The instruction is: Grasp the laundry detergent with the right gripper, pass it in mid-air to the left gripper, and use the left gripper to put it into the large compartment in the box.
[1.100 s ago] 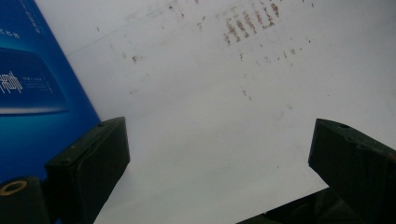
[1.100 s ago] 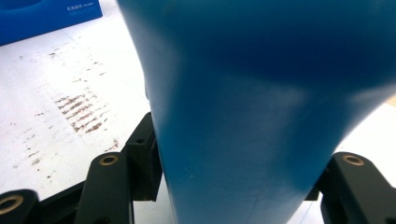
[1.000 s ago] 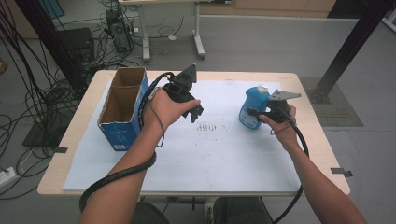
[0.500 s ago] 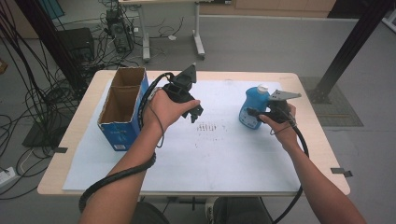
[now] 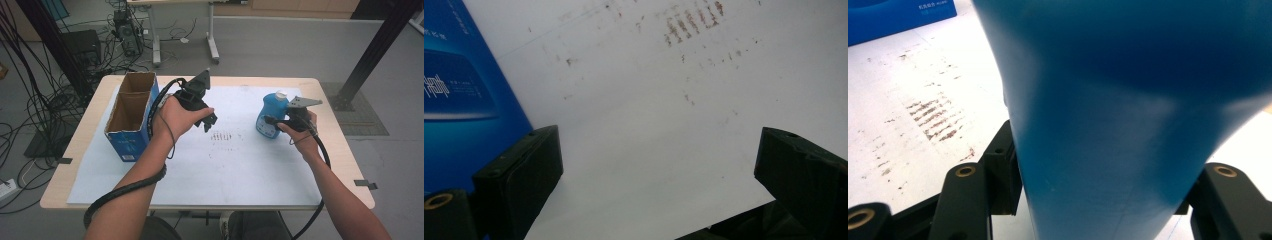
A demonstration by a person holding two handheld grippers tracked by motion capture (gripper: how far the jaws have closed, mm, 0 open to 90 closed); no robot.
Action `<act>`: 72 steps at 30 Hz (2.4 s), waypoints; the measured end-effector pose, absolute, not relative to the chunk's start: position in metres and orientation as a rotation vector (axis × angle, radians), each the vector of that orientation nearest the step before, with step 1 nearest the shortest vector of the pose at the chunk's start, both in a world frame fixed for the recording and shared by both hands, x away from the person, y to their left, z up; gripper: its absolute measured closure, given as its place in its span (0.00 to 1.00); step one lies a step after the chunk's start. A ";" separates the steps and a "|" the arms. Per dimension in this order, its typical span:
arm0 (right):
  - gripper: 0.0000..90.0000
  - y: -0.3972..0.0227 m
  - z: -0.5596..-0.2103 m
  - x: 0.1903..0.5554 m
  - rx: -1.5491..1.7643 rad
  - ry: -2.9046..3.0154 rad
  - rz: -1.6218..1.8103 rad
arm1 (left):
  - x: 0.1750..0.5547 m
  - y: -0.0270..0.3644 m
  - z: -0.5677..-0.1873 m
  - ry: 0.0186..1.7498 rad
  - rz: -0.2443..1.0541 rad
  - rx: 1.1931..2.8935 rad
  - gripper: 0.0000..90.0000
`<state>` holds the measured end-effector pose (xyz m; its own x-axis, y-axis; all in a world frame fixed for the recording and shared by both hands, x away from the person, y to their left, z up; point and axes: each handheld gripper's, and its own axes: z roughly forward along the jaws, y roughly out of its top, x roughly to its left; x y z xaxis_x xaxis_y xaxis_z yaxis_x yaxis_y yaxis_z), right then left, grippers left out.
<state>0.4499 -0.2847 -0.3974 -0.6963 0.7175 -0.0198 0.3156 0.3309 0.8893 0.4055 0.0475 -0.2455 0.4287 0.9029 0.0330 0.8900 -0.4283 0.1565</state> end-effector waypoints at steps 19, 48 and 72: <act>0.47 -0.285 -0.397 0.450 0.902 2.193 1.321 | 0.404 0.046 -0.242 1.606 0.186 2.555 0.06; 0.48 -0.285 -0.397 0.450 0.905 2.195 1.323 | 0.402 0.046 -0.238 1.612 0.199 2.553 0.06; 0.48 -0.285 -0.397 0.450 0.906 2.195 1.326 | 0.400 0.047 -0.233 1.612 0.216 2.548 0.06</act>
<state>0.4498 -0.2854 -0.3974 -0.7002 0.7137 -0.0195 0.3146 0.3330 0.8889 0.4005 0.0475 -0.2331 0.4230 0.9044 0.0564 0.8874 -0.4261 0.1761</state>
